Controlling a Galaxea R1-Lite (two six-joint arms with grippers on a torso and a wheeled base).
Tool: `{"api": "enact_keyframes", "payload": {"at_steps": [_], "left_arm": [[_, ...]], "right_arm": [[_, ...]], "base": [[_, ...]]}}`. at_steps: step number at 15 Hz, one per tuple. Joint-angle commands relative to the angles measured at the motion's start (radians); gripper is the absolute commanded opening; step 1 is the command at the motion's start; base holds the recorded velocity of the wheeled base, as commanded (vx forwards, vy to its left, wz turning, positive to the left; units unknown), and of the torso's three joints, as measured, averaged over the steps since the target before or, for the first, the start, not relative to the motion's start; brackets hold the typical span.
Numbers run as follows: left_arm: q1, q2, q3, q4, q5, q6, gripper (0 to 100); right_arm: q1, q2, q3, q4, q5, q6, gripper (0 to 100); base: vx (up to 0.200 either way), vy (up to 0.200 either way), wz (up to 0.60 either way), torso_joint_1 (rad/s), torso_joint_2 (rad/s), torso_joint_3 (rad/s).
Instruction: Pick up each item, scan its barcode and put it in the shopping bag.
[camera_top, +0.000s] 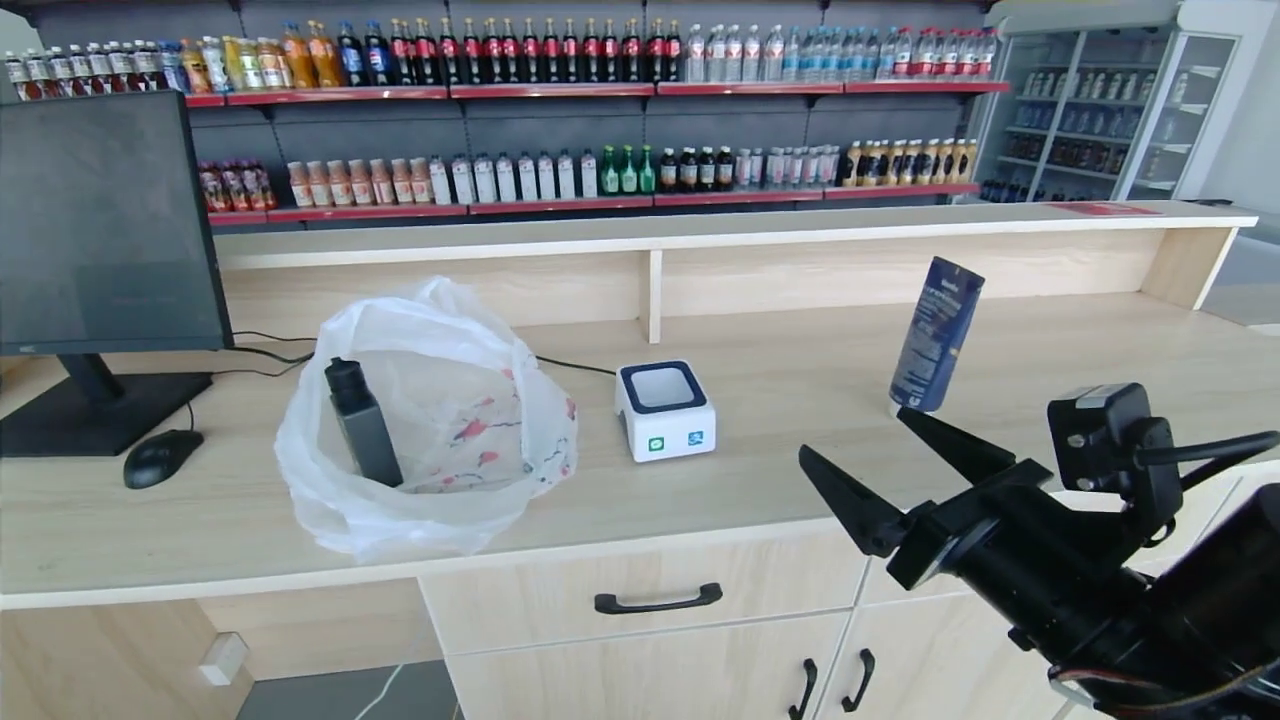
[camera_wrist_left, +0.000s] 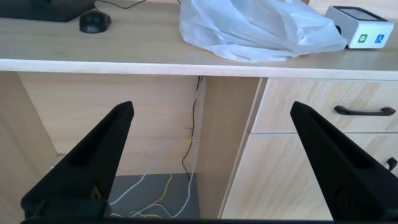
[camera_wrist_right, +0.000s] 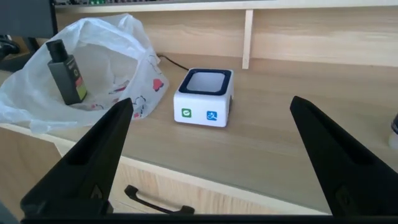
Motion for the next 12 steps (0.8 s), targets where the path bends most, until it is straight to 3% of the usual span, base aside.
{"api": "enact_keyframes", "payload": {"at_steps": [1, 4, 7, 12], "left_arm": [[0.000, 0.000, 0.000, 0.001, 0.001, 0.000, 100], [0.000, 0.000, 0.000, 0.001, 0.001, 0.000, 100], [0.000, 0.000, 0.000, 0.001, 0.001, 0.000, 100], [0.000, 0.000, 0.000, 0.001, 0.001, 0.000, 100]], "right_arm": [[0.000, 0.022, -0.015, -0.002, -0.001, 0.002, 100], [0.000, -0.013, 0.008, -0.002, -0.001, 0.004, 100], [-0.008, -0.030, 0.038, -0.002, -0.002, 0.004, 100], [-0.010, -0.061, 0.079, -0.002, -0.002, 0.004, 100]], "base": [[0.200, -0.200, 0.00, -0.017, -0.01, 0.002], [0.200, -0.200, 0.00, 0.006, 0.00, 0.002], [0.067, -0.200, 0.60, 0.001, 0.00, -0.001], [0.000, 0.000, 0.00, 0.000, 0.00, 0.000]]}}
